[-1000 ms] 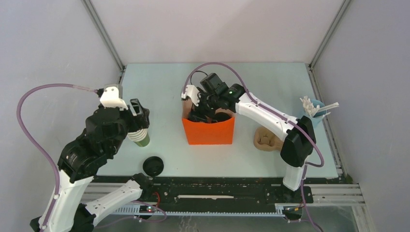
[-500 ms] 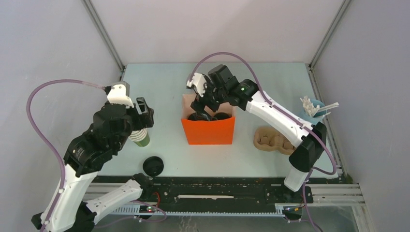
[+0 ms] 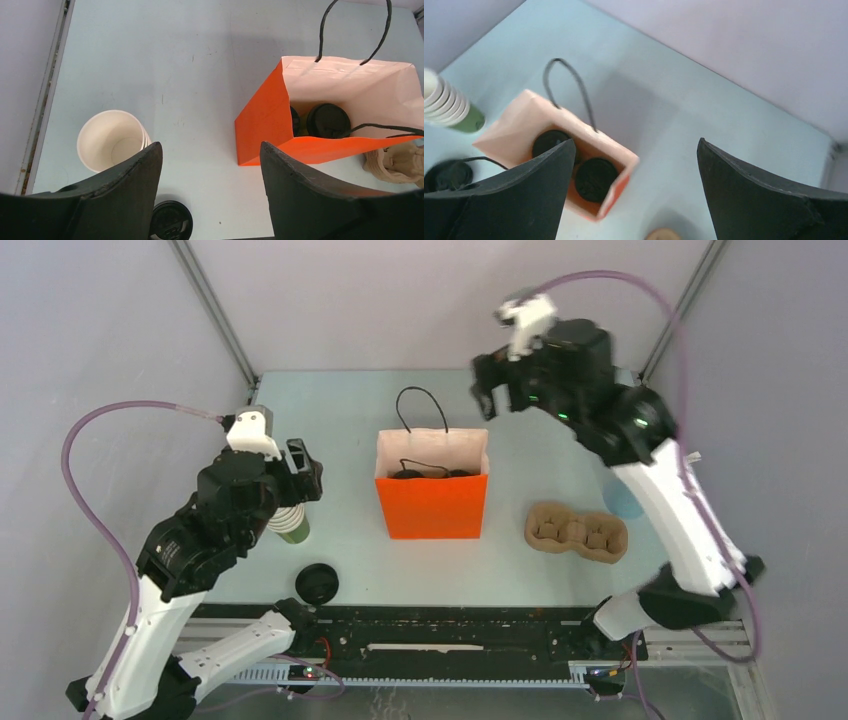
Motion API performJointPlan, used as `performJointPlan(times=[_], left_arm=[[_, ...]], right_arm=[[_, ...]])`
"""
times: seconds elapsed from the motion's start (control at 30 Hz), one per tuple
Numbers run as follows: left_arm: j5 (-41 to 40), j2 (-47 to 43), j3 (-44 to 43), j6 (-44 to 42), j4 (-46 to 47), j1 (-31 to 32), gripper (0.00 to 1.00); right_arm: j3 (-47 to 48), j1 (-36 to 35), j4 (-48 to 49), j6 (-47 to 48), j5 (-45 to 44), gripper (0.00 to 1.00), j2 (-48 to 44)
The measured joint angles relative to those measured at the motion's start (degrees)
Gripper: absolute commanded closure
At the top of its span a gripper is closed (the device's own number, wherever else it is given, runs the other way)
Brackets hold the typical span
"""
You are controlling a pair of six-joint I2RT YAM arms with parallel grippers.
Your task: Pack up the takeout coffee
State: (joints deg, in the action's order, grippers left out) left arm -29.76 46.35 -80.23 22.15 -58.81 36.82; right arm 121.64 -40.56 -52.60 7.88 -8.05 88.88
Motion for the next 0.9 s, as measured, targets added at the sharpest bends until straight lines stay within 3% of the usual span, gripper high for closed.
performJointPlan(times=[0.13, 0.3, 0.43, 0.6, 0.73, 0.9], left_arm=[[0.6, -0.5, 0.0, -0.3, 0.0, 0.0, 0.23], [4.7, -3.2, 0.6, -1.4, 0.6, 0.0, 0.21], [8.9, -5.6, 0.8, -2.7, 0.7, -0.1, 0.17], [11.0, -9.1, 3.3, -3.5, 0.7, -0.1, 0.14], [11.7, -10.4, 3.8, -4.2, 0.4, -0.1, 0.14], [12.3, -12.1, 5.7, -4.2, 0.6, -0.1, 0.13]], right_arm=[[-7.4, 8.5, -1.0, -8.9, -5.4, 0.0, -12.8], [-19.4, 33.3, -6.0, -19.0, -4.4, 0.02, -24.9], [-25.3, 48.0, -8.2, -23.0, 0.3, 0.15, -26.6], [-37.3, 67.4, -8.2, -28.6, 9.7, 0.18, -25.8], [-39.3, 74.0, -7.4, -29.1, 13.2, 0.18, -21.0], [-38.9, 76.3, -4.6, -27.6, 13.5, 0.19, -16.0]])
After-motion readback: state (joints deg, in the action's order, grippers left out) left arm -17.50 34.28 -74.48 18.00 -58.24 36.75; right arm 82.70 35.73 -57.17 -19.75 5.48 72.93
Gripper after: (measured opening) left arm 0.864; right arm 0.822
